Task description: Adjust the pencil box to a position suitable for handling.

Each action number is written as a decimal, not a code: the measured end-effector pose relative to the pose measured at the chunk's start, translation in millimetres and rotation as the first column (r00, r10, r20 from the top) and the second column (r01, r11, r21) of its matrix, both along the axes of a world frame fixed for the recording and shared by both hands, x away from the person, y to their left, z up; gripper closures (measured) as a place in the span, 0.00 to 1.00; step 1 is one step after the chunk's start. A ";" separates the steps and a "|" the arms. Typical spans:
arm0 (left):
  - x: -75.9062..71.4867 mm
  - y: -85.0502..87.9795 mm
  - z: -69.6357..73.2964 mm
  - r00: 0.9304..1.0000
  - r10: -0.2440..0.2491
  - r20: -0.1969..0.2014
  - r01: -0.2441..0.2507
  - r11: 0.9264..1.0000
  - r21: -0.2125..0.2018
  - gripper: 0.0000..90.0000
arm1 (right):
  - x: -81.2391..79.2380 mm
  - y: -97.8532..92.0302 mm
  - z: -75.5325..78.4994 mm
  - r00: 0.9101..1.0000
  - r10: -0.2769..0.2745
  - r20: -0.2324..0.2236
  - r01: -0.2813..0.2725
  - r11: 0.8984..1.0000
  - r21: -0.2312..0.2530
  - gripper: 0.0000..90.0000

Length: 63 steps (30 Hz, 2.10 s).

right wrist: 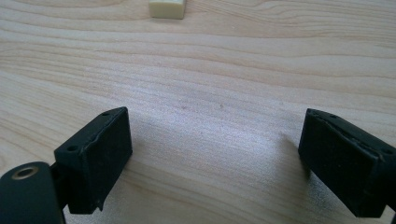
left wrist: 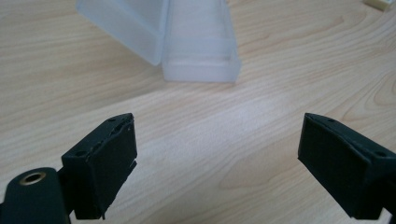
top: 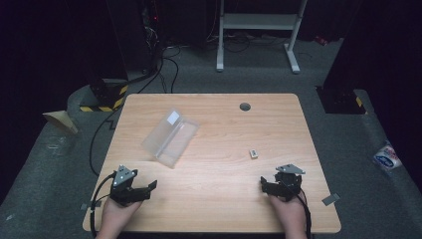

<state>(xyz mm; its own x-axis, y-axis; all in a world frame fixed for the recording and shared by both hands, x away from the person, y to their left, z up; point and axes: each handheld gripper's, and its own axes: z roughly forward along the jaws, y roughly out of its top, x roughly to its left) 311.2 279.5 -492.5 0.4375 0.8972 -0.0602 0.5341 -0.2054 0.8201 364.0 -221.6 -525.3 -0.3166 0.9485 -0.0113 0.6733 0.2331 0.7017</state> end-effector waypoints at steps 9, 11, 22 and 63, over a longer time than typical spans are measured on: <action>15.8 -20.8 6.0 0.999 -0.030 0.011 0.030 1.000 0.000 0.15 | -1.6 -0.4 0.4 1.000 -0.003 0.001 0.003 1.000 0.004 0.13; 22.8 -28.3 5.3 0.999 -0.042 0.008 0.042 0.999 0.003 0.16 | -1.6 -0.6 0.4 1.000 -0.003 0.002 0.003 1.000 0.006 0.13; 49.3 -49.2 0.1 1.000 -0.017 -0.005 0.017 0.999 0.032 0.24 | -2.8 -0.7 0.5 1.000 -0.005 0.005 0.005 1.000 0.006 0.14; 78.9 -75.8 -26.4 0.999 -0.036 -0.020 0.038 0.993 0.108 0.92 | -1.9 -1.4 0.7 1.000 0.012 0.007 -0.012 1.000 0.005 0.15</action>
<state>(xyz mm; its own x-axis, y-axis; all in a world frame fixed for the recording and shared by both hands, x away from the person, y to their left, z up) 390.2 203.7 -519.0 0.4702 0.8821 0.0281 0.5392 -0.3124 0.7821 362.0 -223.0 -524.7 -0.3275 0.9448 -0.0086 0.6659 0.2372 0.7073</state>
